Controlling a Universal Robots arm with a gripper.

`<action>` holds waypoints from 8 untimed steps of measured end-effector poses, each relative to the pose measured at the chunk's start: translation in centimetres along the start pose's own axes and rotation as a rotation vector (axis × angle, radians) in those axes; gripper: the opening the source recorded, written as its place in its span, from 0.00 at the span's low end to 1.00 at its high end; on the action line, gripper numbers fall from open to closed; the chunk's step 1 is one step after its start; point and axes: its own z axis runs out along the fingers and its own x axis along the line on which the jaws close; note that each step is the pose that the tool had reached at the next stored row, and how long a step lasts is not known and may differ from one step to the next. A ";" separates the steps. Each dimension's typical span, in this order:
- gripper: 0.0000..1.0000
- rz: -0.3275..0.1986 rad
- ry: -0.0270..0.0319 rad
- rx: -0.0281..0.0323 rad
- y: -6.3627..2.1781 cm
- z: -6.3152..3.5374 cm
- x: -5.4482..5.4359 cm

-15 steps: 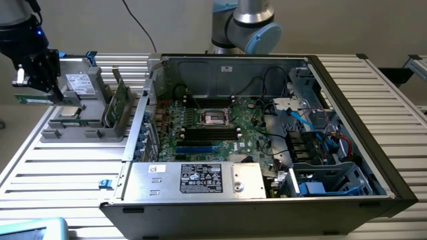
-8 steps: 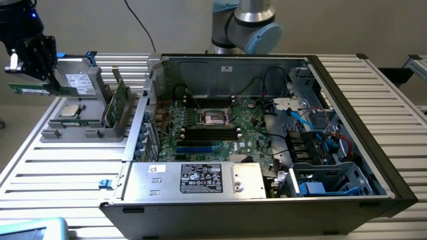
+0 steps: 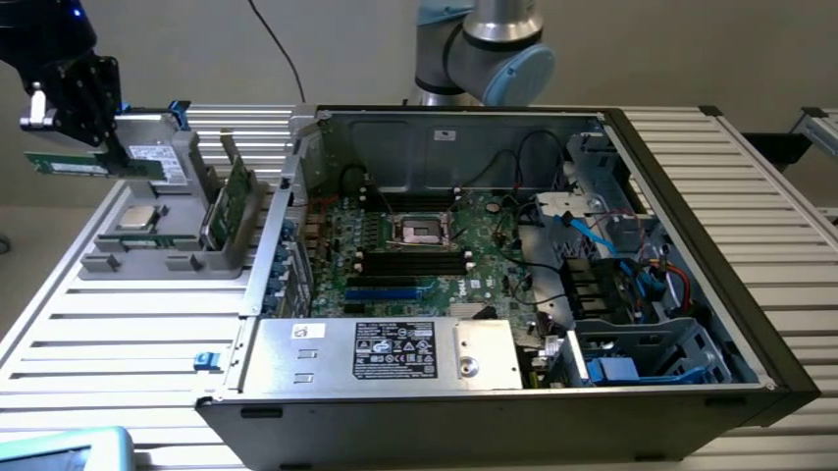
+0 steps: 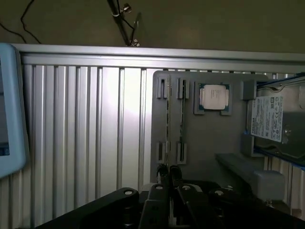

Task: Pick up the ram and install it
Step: 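Pick up the ram and move it above insertion slot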

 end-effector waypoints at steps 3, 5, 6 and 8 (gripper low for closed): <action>0.13 0.000 -0.0008 0.0001 -0.95 -0.74 0.1; 0.13 0.000 -0.0013 -0.0001 -1.57 -1.25 0.2; 0.13 0.000 -0.0016 0.0001 -1.87 -1.48 0.2; 0.13 0.000 -0.0024 0.0001 -2.45 -1.94 0.2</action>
